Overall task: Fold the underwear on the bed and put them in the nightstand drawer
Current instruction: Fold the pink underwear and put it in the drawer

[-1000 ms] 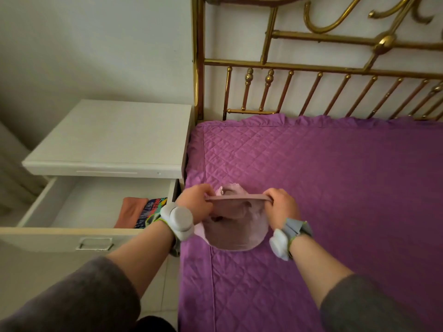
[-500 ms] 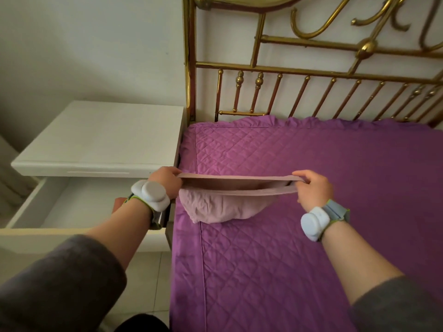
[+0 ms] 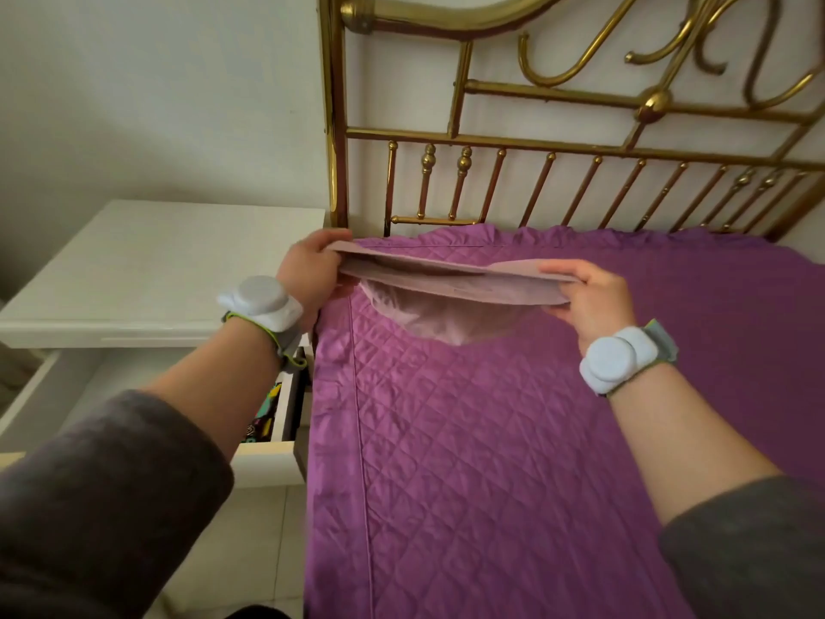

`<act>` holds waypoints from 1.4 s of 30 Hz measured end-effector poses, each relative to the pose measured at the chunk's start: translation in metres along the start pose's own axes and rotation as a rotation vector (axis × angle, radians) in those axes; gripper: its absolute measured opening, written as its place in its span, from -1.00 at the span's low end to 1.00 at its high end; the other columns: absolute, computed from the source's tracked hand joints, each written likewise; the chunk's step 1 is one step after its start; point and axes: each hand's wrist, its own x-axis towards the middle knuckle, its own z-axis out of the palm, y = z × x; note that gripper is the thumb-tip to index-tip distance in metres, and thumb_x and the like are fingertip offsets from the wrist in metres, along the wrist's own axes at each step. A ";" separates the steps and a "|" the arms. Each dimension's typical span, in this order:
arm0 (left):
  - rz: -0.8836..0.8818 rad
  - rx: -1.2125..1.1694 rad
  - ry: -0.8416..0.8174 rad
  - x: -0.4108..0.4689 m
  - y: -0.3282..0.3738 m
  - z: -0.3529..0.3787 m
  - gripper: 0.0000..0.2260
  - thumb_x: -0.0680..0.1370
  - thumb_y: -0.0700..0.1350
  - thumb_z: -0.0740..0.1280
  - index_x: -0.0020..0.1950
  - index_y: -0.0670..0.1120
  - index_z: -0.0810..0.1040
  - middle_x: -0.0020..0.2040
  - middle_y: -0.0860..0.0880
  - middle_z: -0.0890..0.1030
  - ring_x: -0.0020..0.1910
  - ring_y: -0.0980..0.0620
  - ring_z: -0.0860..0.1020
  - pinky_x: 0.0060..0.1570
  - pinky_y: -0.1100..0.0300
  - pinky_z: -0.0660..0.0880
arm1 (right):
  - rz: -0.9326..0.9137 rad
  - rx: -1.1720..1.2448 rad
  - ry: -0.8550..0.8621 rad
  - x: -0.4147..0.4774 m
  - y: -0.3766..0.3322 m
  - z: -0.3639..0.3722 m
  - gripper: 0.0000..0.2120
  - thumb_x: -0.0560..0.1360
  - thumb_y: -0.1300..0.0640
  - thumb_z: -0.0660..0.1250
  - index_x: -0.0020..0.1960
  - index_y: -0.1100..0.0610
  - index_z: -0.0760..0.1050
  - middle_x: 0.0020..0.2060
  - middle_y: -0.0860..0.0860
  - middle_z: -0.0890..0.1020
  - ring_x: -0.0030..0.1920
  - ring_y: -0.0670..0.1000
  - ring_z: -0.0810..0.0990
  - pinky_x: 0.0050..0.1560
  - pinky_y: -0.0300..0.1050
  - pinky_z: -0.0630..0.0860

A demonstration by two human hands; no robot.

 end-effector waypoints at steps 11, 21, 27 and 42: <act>-0.470 0.372 -0.357 -0.098 -0.137 -0.003 -0.57 0.57 -0.37 0.02 0.23 -0.05 0.54 -0.44 -0.09 0.50 -0.70 0.17 0.37 -0.66 0.40 0.30 | 0.625 -0.235 -0.244 -0.121 0.144 -0.027 -0.63 0.55 0.39 0.03 -0.03 0.06 0.55 -0.28 0.07 0.61 -0.55 -0.12 0.59 -0.53 -0.32 0.45; -0.782 0.670 -0.659 -0.115 -0.145 -0.013 -0.68 0.52 -0.28 0.05 -0.06 -0.16 0.60 -0.48 -0.01 0.59 -0.59 0.14 0.51 -0.55 0.35 0.44 | 0.872 -0.297 -0.473 -0.143 0.152 -0.053 -0.75 0.53 0.34 0.08 -0.10 0.14 0.51 -0.41 0.08 0.58 -0.51 -0.02 0.55 -0.39 -0.17 0.54; -0.843 0.338 -0.487 -0.105 -0.145 -0.009 -0.85 0.56 -0.25 0.16 -0.14 -0.20 0.49 -0.40 -0.09 0.58 -0.47 0.04 0.54 -0.51 0.28 0.51 | 0.890 -0.052 -0.400 -0.134 0.158 -0.058 -0.93 0.50 0.22 0.30 -0.12 0.16 0.55 -0.41 0.06 0.59 -0.44 -0.02 0.57 -0.33 -0.11 0.57; -0.598 -0.061 -0.190 -0.060 -0.165 0.023 -0.54 0.59 0.10 0.18 0.39 -0.13 0.30 0.19 -0.17 0.52 0.07 -0.15 0.58 0.04 0.00 0.53 | 0.721 0.280 -0.056 -0.087 0.164 -0.009 -0.50 0.54 0.22 0.27 0.43 0.11 0.19 0.12 0.14 0.53 0.02 0.13 0.56 0.07 0.05 0.45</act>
